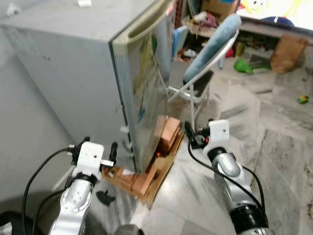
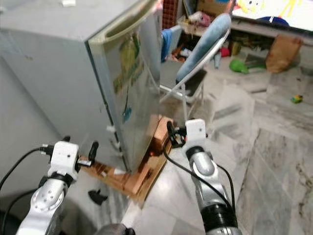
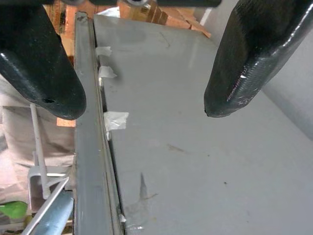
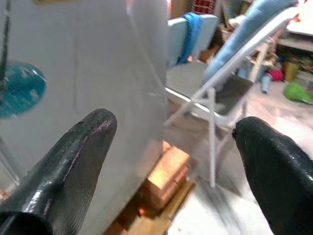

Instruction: Restocking fridge

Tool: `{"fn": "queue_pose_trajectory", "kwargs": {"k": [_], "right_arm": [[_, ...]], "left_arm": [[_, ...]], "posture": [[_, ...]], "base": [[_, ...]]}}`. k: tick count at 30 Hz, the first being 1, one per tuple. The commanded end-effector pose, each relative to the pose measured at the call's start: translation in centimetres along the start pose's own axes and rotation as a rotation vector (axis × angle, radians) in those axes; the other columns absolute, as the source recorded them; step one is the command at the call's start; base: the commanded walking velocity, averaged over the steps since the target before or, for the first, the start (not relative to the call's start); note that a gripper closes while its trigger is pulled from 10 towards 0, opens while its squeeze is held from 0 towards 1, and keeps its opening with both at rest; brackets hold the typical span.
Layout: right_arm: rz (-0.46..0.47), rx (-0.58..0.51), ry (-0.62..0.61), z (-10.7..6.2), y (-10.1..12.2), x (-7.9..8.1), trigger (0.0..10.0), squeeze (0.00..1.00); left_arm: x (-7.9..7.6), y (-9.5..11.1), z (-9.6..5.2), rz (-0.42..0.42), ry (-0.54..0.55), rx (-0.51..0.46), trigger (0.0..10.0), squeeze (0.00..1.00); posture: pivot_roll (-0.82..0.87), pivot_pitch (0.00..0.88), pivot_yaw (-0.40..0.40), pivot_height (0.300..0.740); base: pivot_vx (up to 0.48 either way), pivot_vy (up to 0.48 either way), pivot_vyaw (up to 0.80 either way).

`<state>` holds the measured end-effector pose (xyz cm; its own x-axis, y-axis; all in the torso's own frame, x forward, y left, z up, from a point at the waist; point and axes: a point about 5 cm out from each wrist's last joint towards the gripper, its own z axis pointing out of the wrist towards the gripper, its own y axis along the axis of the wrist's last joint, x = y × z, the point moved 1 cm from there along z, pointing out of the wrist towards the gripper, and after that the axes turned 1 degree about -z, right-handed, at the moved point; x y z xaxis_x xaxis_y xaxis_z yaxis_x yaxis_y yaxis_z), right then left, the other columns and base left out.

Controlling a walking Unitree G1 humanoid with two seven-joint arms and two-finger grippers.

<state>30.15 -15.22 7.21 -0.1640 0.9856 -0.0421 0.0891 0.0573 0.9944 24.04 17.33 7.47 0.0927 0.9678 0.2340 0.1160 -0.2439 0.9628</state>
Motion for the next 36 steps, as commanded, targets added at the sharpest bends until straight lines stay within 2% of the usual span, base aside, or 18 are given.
{"fn": "queue_pose_trajectory", "kwargs": {"k": [1, 3, 11, 13, 15, 23, 33, 36], "right_arm": [[-0.004, 0.025, -0.011, -1.2, -0.4, -0.4, 10.0, 0.00], [-0.024, 0.045, 0.004, -2.6, -1.3, -0.4, 10.0, 0.00], [-0.014, 0.093, -0.016, -2.7, -2.0, -1.0, 10.0, 0.00], [-0.011, 0.097, -0.007, -2.9, -2.0, -0.8, 10.0, 0.00], [-0.010, 0.094, -0.004, -3.0, -1.9, -0.7, 10.0, 0.00], [-0.017, 0.088, 0.005, -3.3, -1.7, -0.7, 10.0, 0.00], [-0.032, 0.088, 0.011, -3.5, -1.6, -0.6, 10.0, 0.00], [-0.031, 0.089, 0.013, -3.5, -1.6, -0.5, 10.0, 0.00]], "left_arm": [[0.9, 0.4, 0.8, -0.005, 0.040, -0.011, 10.0, 0.00], [1.6, 0.5, 1.6, -0.005, 0.066, -0.015, 10.0, 0.00], [3.2, 0.4, 2.8, -0.003, 0.168, 0.015, 10.0, 0.00], [4.4, 0.3, 3.4, -0.026, 0.249, 0.023, 10.0, 0.00], [4.8, 0.4, 3.7, -0.035, 0.277, 0.018, 10.0, 0.00], [4.5, 1.3, 5.8, -0.108, 0.239, -0.006, 10.0, 0.00], [6.0, 0.9, 6.7, -0.093, 0.350, 0.018, 10.0, 0.00], [6.0, 0.6, 7.0, -0.140, 0.333, 0.034, 10.0, 0.00]], "posture": [[0.13, 0.046, -0.003, 0.740], [0.12, 0.049, -0.002, 0.740], [0.11, 0.051, 0.004, 0.740], [0.11, 0.057, 0.001, 0.740], [0.10, 0.059, 0.000, 0.740], [0.08, 0.066, -0.003, 0.740], [0.07, 0.071, 0.001, 0.740], [0.07, 0.072, 0.000, 0.740]], "base": [[0.000, 0.000, -0.80], [0.000, 0.000, -0.68], [0.000, 0.000, -0.23], [0.000, 0.000, -0.80], [0.000, 0.000, -0.80], [0.000, 0.000, -0.74], [0.000, 0.000, 0.00], [0.000, 0.000, 0.00]]}}
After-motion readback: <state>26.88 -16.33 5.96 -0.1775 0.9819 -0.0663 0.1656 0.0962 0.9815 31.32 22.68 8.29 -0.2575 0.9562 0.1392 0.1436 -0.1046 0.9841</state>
